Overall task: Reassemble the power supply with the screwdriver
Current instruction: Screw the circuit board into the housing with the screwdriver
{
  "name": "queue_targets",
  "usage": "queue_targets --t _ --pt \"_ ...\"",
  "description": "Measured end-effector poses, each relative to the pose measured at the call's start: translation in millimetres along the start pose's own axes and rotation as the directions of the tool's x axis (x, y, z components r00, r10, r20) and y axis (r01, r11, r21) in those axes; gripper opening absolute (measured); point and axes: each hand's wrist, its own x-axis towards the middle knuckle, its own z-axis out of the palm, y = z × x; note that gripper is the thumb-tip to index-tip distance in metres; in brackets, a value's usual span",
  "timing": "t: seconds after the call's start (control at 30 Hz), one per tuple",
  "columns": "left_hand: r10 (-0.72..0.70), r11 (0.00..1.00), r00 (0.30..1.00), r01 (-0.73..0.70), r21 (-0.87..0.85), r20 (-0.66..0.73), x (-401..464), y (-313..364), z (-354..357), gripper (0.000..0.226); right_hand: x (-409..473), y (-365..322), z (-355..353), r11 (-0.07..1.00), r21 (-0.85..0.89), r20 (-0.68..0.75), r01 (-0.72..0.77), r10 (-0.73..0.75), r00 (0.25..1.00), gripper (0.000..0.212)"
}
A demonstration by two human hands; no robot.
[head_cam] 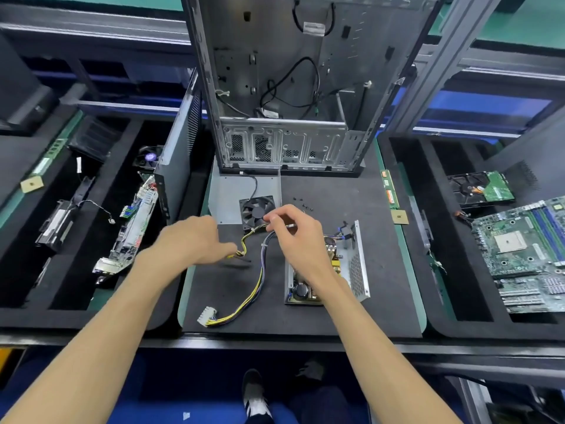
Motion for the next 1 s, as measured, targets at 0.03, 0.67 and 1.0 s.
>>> queue_targets --t 0.03,0.67,1.0 --pt "0.007 0.999 1.000 -0.008 -0.033 -0.031 -5.2 0.3 -9.7 0.039 0.0 -0.8 -0.1 1.000 0.010 -0.001 0.000 0.000 1.000 0.016" --pt "0.317 0.535 0.820 -0.570 -0.624 -0.477 -3.1 95.8 -44.9 0.020 7.7 -6.5 -66.0 0.930 0.367 -0.227 -0.007 0.097 0.969 0.018" --pt "0.402 0.838 0.861 -0.483 -0.253 -0.311 103.6 140.1 5.7 0.027 31.3 29.9 -112.9 0.828 0.540 -0.340 -0.151 0.378 0.861 0.033"
